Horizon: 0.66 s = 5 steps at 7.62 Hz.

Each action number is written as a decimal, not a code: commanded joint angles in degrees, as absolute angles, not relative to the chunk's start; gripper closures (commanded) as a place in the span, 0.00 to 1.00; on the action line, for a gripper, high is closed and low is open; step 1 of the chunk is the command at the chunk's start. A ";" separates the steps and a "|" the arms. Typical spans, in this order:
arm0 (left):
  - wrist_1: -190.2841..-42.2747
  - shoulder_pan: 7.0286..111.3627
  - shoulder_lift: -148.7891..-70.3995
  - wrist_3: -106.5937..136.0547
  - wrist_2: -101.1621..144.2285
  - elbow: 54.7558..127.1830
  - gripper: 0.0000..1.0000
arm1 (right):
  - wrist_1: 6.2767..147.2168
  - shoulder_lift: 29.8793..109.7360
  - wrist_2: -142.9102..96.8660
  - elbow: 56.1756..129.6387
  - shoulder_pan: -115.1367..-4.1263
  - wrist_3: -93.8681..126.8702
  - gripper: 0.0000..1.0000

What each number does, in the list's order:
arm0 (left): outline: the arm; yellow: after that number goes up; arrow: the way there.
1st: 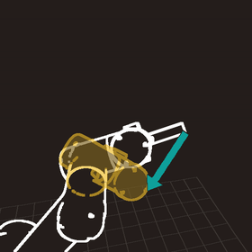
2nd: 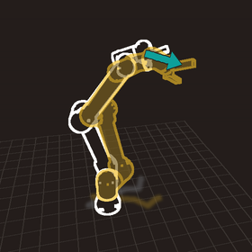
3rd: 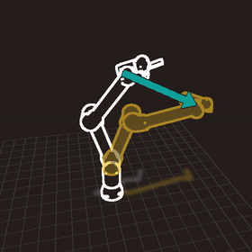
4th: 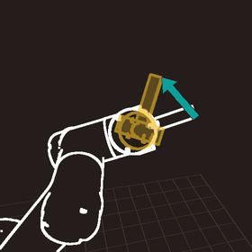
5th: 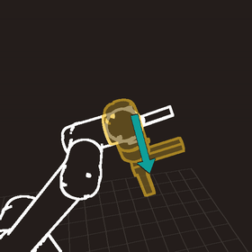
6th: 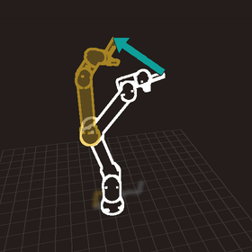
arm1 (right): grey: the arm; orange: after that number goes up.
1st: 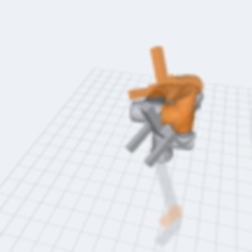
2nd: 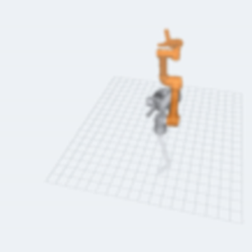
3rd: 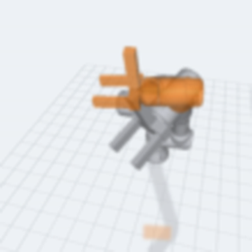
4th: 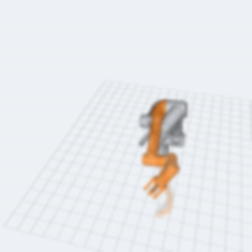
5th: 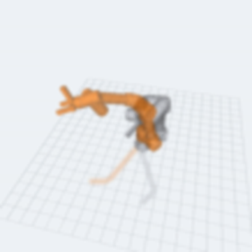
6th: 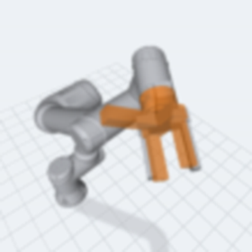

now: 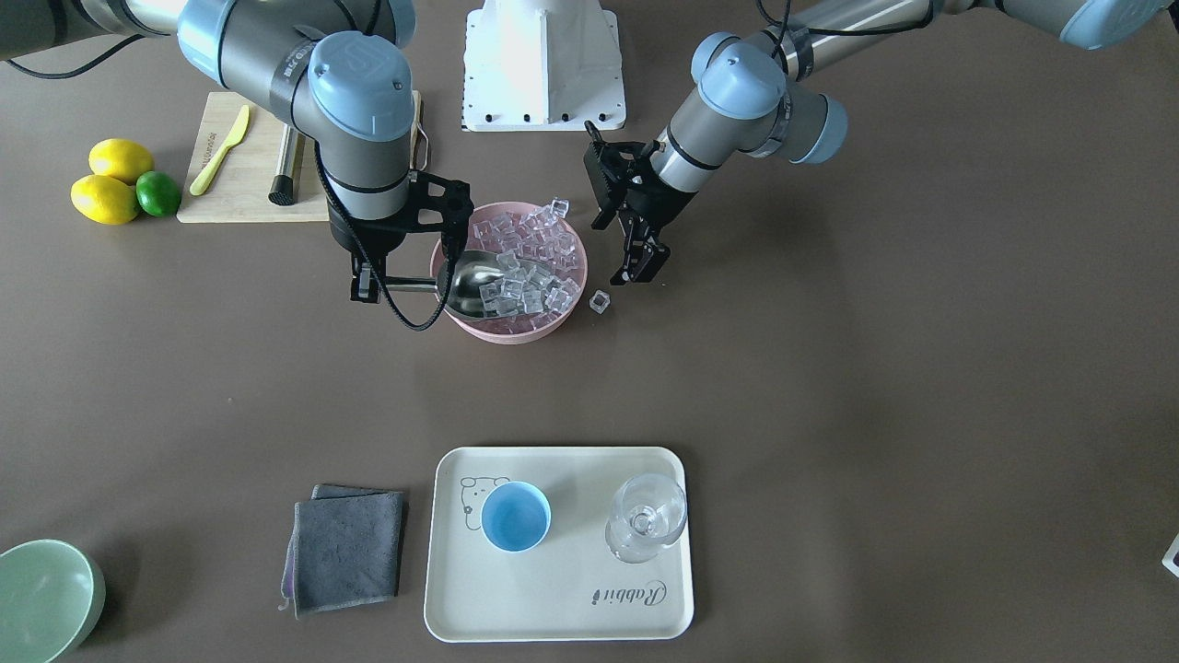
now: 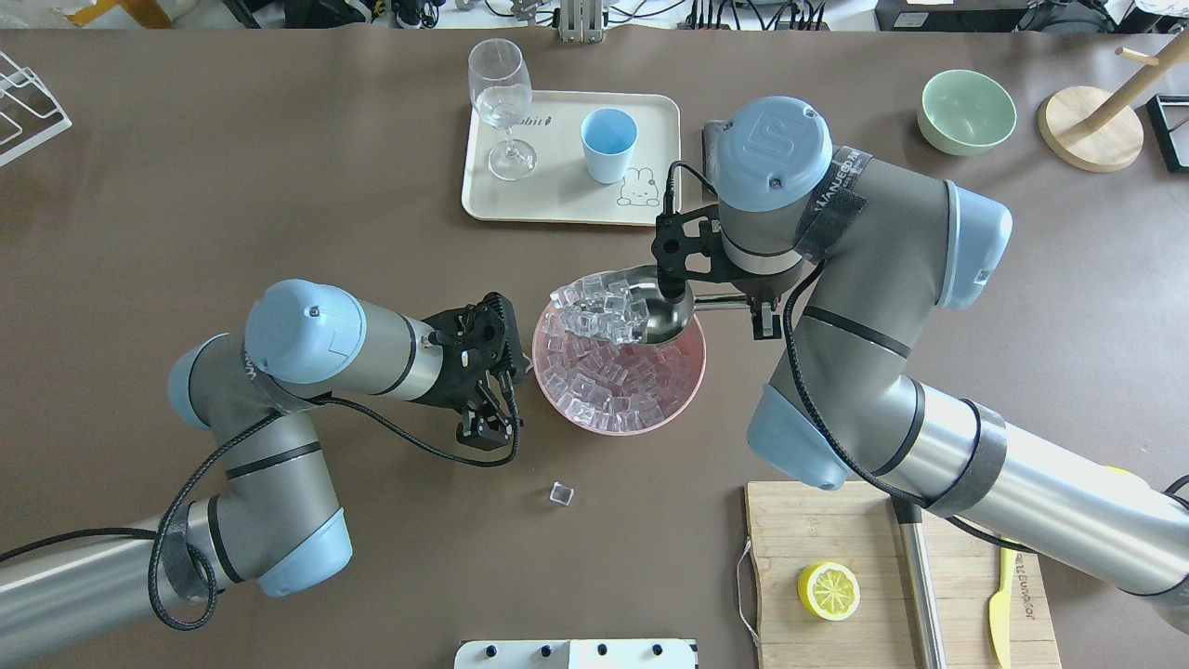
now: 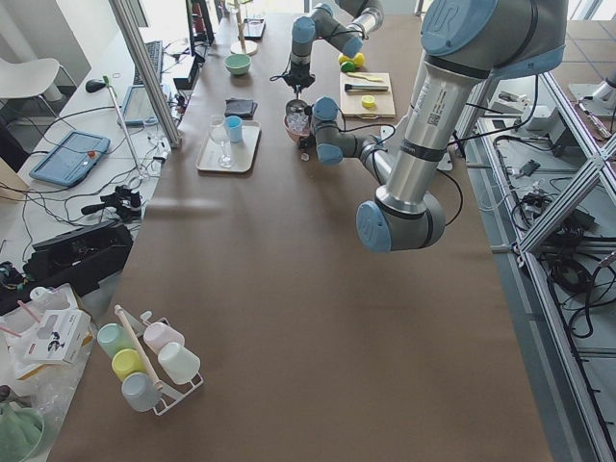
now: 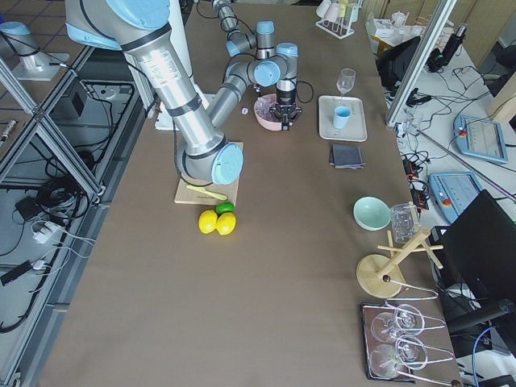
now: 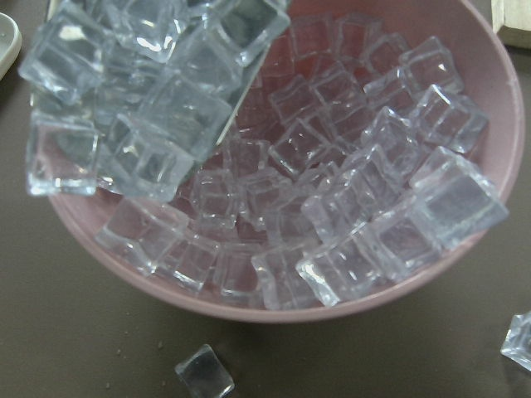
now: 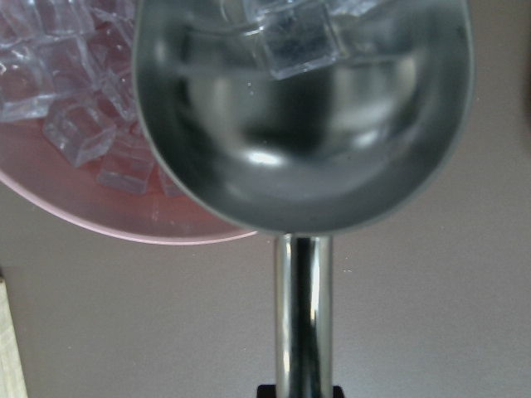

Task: Put ice in cup with scoop
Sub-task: 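Lift the scoop full of ice out of the bowl with the right gripper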

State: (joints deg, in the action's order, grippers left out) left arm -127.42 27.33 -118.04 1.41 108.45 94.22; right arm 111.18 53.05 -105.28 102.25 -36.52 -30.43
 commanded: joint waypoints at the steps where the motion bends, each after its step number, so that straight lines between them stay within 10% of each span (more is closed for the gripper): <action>1: -127.35 27.33 -118.04 1.49 108.37 94.13 0.01 | 110.05 54.13 -108.80 103.09 -37.09 -30.32 1.00; 5: -127.27 27.25 -118.12 1.58 108.28 94.13 0.01 | 105.73 56.95 -112.39 105.03 -38.49 -29.97 1.00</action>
State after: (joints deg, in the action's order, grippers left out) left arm -127.35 27.27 -118.12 1.53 108.33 94.14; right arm 106.29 56.50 -110.37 104.31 -37.44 -29.97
